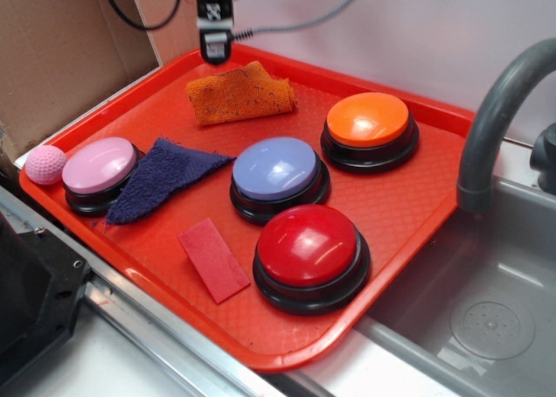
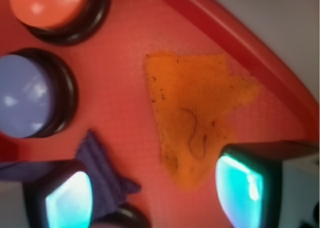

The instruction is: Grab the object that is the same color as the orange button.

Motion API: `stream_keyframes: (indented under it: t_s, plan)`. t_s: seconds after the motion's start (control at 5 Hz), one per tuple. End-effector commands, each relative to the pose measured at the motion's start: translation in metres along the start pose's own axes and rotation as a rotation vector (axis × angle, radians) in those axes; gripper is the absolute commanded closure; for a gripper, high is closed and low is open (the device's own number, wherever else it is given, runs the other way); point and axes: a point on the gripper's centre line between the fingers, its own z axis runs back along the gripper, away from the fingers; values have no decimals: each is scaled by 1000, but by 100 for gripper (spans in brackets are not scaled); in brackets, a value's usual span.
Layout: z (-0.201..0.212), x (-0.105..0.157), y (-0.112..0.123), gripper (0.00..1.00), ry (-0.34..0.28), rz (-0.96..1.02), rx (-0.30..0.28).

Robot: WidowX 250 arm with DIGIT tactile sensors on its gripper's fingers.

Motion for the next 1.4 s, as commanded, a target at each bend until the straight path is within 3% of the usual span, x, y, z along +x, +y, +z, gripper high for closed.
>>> stream_keyframes:
  t_s: [0.0,0.2,0.4,0.6,0.8,1.2]
  plan:
    - [-44,10,35,0,86,-7,54]
    - [-58,11,39,0,128,7,26]
    - [-74,12,39,100,167,25,-20]
    - [-70,12,37,100,164,27,-7]
    - [-45,4,25,100,82,129,4]
    - [43,-37,-30,100,-115,495,-1]
